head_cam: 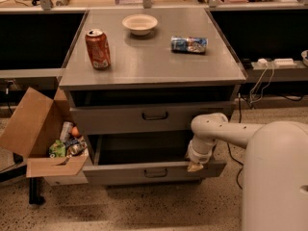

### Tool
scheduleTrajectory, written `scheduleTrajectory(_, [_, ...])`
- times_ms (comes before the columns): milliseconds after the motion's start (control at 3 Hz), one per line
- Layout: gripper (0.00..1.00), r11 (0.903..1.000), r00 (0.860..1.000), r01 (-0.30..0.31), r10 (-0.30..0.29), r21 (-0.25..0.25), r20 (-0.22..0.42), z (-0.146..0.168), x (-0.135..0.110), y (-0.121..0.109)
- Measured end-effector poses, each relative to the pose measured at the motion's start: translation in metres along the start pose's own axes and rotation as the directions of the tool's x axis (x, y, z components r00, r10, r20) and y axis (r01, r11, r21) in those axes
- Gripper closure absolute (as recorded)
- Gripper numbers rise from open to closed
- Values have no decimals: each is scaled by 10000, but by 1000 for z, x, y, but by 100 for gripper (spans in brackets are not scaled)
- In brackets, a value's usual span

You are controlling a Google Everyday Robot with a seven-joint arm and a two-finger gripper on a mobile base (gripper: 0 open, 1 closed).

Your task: Open middle drawer

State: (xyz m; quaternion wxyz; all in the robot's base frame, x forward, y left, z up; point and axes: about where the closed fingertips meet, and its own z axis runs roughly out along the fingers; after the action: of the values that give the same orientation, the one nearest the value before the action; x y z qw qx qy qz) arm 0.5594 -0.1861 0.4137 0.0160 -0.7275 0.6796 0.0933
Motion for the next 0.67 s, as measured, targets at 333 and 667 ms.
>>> scheduleTrajectory(333, [95, 9994, 9998, -169, 171, -294, 75, 3, 1, 14])
scheduleTrajectory(667, [100, 9980, 9990, -311, 327, -554, 289, 8, 0, 25])
